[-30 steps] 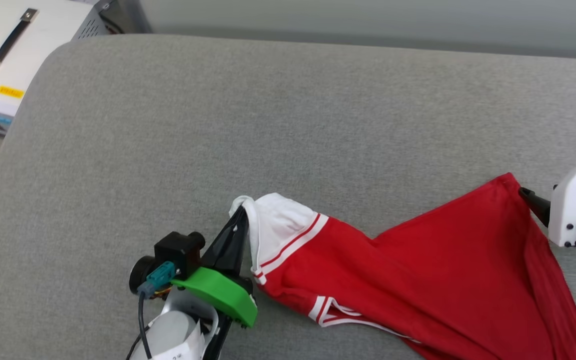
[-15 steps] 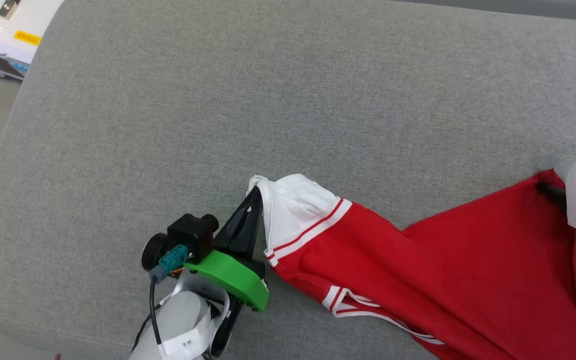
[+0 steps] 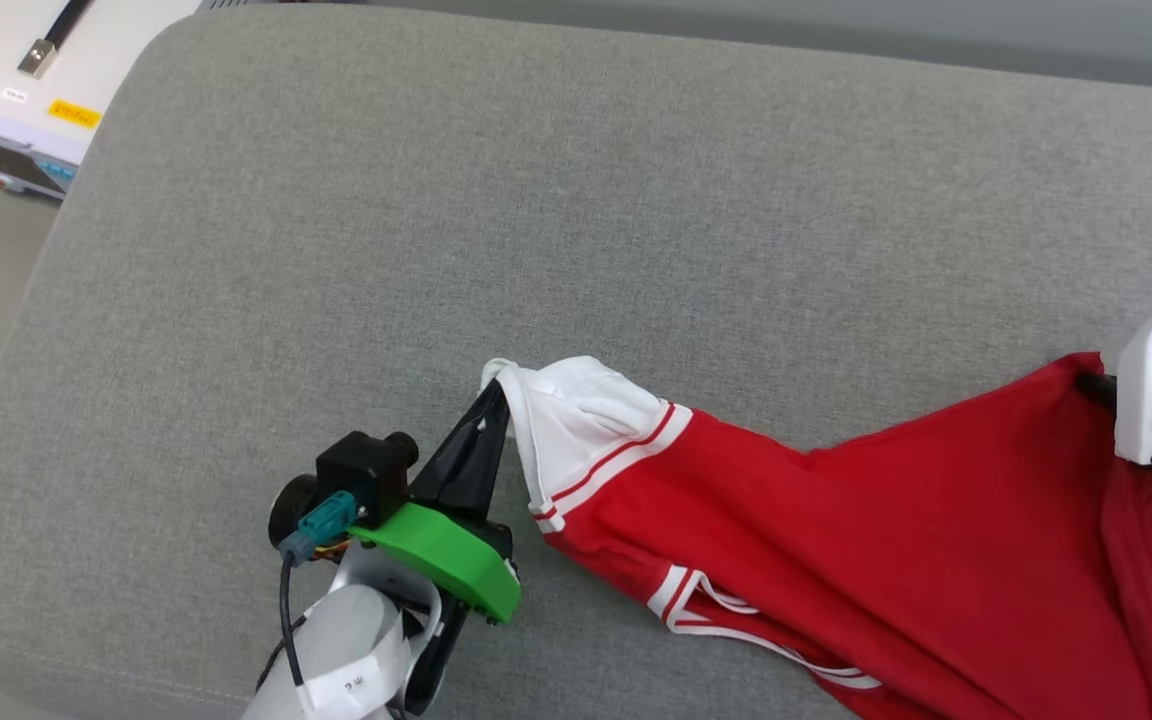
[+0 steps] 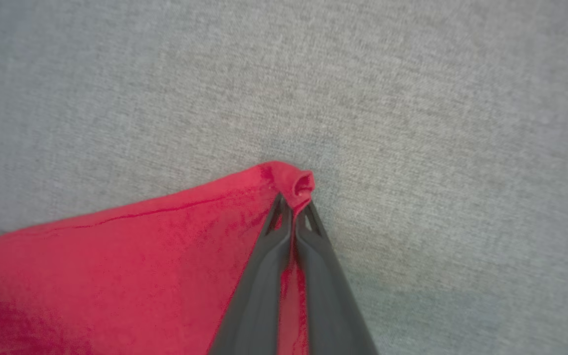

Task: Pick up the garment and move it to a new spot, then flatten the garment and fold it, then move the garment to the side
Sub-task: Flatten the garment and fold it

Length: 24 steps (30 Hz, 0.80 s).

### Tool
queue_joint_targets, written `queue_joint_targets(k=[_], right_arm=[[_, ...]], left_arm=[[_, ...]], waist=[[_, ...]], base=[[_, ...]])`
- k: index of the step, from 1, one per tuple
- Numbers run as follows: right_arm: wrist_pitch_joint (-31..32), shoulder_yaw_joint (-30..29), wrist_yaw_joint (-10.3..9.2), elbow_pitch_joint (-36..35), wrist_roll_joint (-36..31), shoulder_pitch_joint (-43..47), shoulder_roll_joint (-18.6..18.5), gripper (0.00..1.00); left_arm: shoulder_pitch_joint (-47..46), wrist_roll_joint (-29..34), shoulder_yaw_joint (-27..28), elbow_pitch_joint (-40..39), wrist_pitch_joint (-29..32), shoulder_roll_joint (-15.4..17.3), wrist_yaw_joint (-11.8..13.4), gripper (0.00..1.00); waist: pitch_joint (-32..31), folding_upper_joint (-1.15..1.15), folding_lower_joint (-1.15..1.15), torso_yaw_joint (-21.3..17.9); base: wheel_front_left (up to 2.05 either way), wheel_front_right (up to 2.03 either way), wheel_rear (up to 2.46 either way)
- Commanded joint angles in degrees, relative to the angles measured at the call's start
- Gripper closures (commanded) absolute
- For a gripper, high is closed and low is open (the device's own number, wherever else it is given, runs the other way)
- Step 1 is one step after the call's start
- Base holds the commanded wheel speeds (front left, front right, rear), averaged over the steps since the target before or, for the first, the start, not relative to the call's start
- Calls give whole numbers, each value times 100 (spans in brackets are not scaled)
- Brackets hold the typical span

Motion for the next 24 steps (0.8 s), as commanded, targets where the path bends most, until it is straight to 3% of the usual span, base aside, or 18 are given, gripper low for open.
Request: queue_joint_targets(k=[1,6,13,24], right_arm=[[-120,-70,2,-34,-39,61,12,100],[-404,-387,2,-231,-300,-32,39,100],[-611,-683,2,-463,-816,-400,144,100],[-1595,-1089,2,-232,-1939,-1982,602,100]], left_arm=[[-46,-7,73,-4,-21,87,-32,100],[-310,17,189,-22,113,400,-32,100],[-1416,-63,222,82,420,806,-49,100],[-4033,-480,228,1408,445,1164,-57,100]], waist=[[-311,0,-1,-142],[-677,0,-1,-401],[-837,0,-1,-740],[-371,0,-1,-1145]], base=[[0,0,0],[0,0,0],[0,0,0],[0,0,0]])
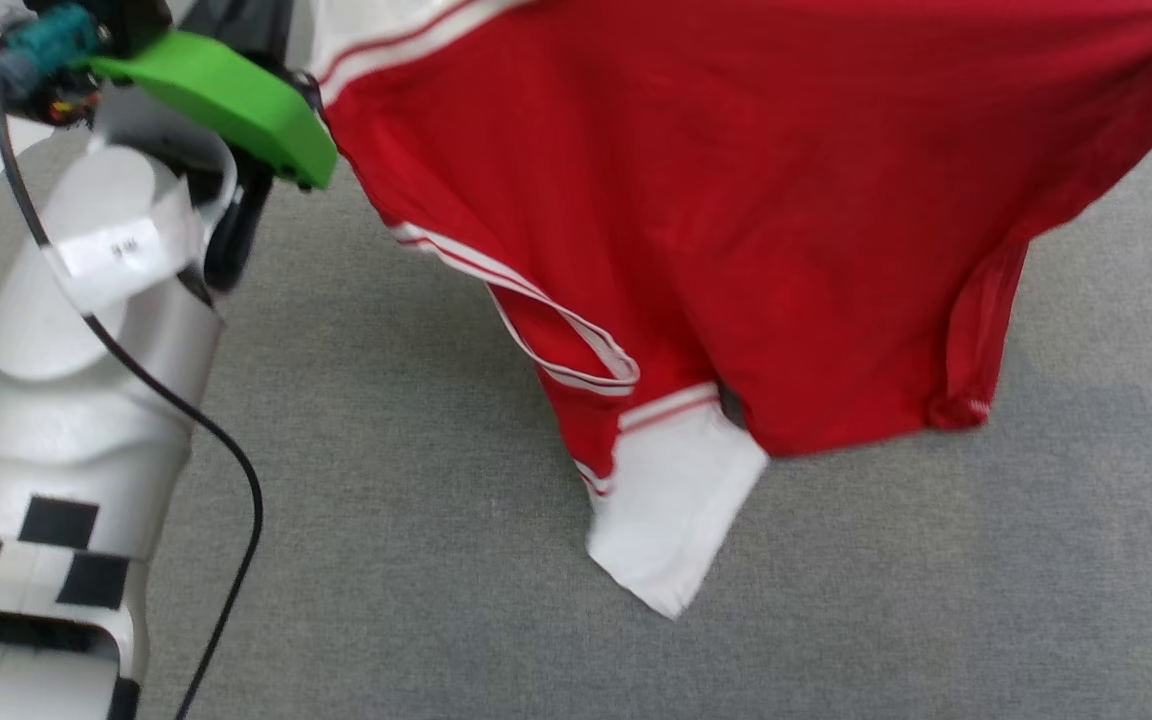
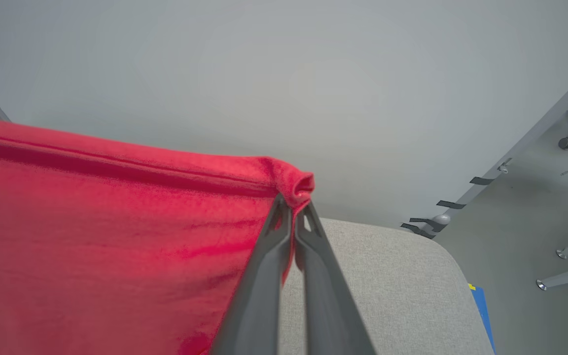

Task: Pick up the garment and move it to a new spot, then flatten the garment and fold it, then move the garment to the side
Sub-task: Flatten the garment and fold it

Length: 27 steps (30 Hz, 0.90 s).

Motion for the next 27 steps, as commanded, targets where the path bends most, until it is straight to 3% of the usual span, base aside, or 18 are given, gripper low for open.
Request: queue_joint_targets(k=[1,14,20,27], right_arm=[[-162,-78,-5,72,-145,-266,32,100],[-1608,-463,-5,1039,-1267,-2697,372,100],[-2000,-484,-5,1649,-1410,-3410,452,100],[-2395,-268,-5,2502,-1373,-3780,540,100]], left_arm=[[-333,-38,39,158,-53,102,-6,100],[-3252,429,-5,1645,-326,437,40,100],[-3856,520,-103,2149,-383,397,33,100],[-3816,339,-103,2588,-473,253,11,100]], waist=[[289,0,0,-137],[1610,0,0,-215],[2106,0,0,-164],[2464,0,0,-124]], base=[[0,0,0],[0,0,0],[0,0,0],[0,0,0]])
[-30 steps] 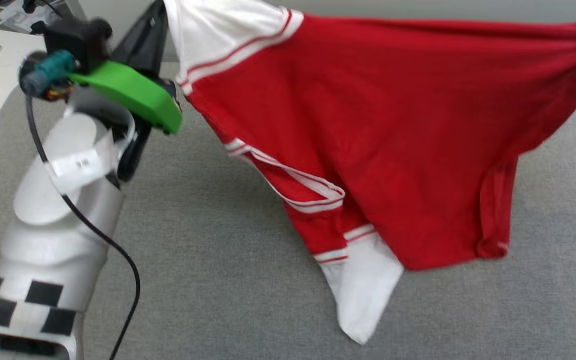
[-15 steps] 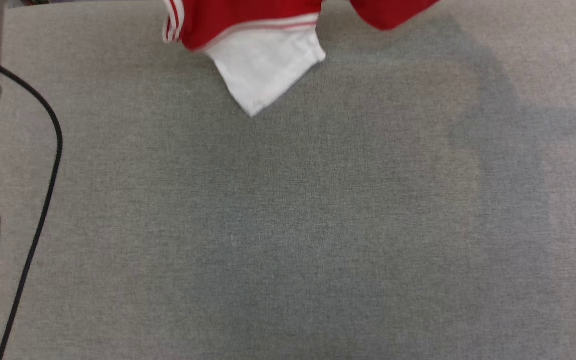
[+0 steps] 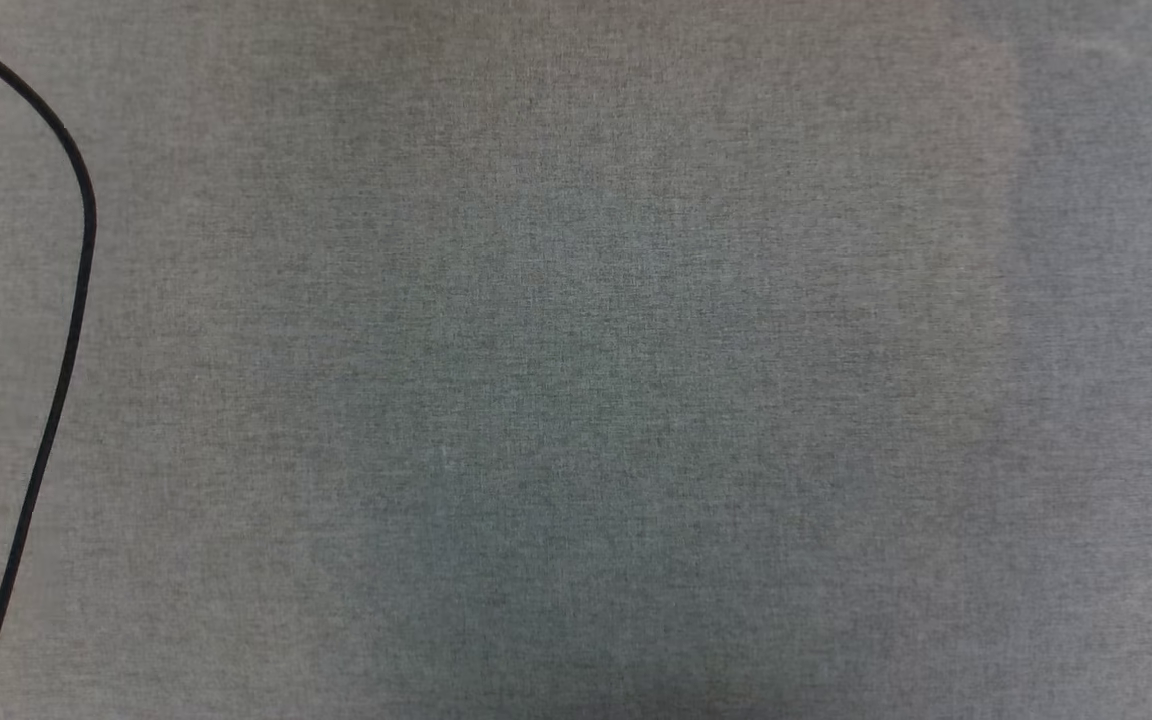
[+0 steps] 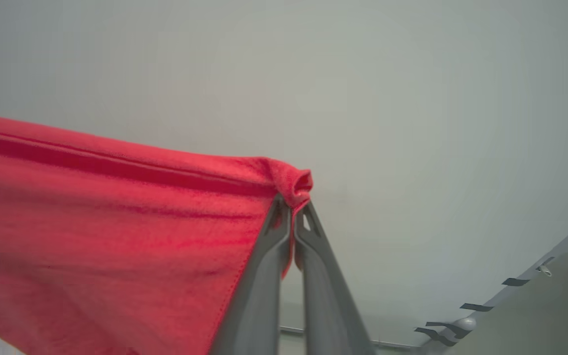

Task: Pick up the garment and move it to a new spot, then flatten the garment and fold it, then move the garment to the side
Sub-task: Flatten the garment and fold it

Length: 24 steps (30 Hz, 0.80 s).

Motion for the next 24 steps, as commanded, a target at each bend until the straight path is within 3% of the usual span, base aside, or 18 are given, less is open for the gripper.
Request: queue_joint_targets(k=[1,5,13,19,24], right_arm=[[-117,31,-13,150,46,-77,-67,100],[-309,231,-13,459,263,70,-34,100],[-780,828,-13,596,1021,1581,0,100],[-1003,1052,-13,180,1622,3185,-181,100],[-1049,866,-13,-404,2003,4563,-303,100]], left_arm=[[86,-80,34,90,-49,50,24,100],[437,-250,-33,191,-69,-48,14,100],[2281,-919,-161,-504,-84,-32,10,100],[4120,-1072,-82,-1453,-85,-33,10,100],[5497,-962,146,-2191,-86,-93,55,100]], waist=[[241,0,-1,40],[226,0,-1,65],[-377,0,-1,96],[-962,0,-1,183],[-1514,0,-1,239]], base=[[0,0,0],[0,0,0],[0,0,0],[0,0,0],[0,0,0]])
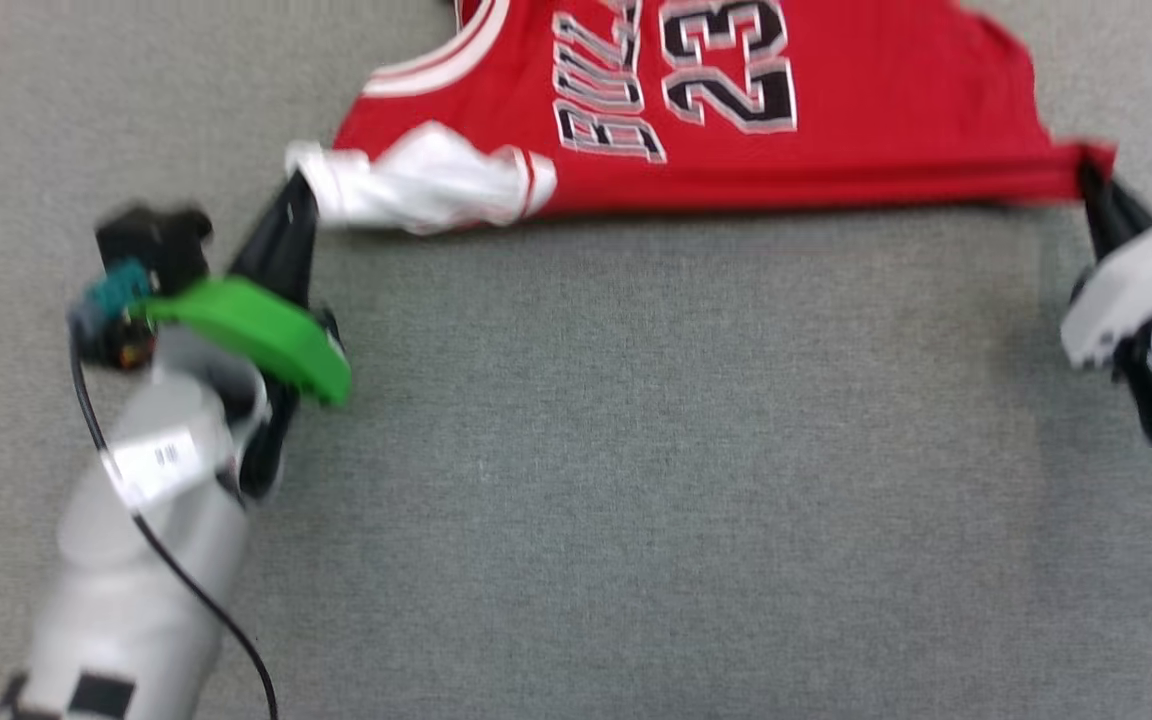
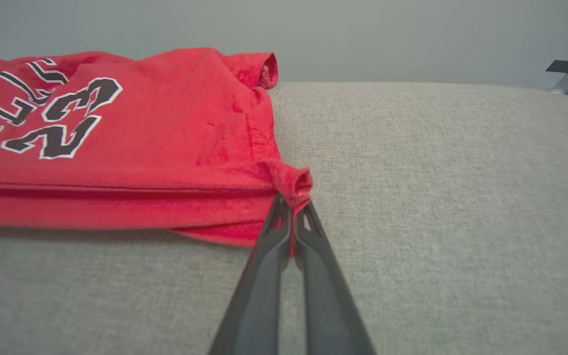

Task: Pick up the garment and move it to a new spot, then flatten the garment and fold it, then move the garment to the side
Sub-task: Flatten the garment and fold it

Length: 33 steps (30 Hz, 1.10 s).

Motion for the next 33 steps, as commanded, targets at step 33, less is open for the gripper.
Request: queue_joint_targets(k=[33], right_arm=[[2732,-2850,-12,-5496,-1160,6290,1811,100]], left_arm=[[5323,-318,501,-3820,760,326,1556,100]], waist=[[-1940,0,0,257]], base=[[0,0,0]])
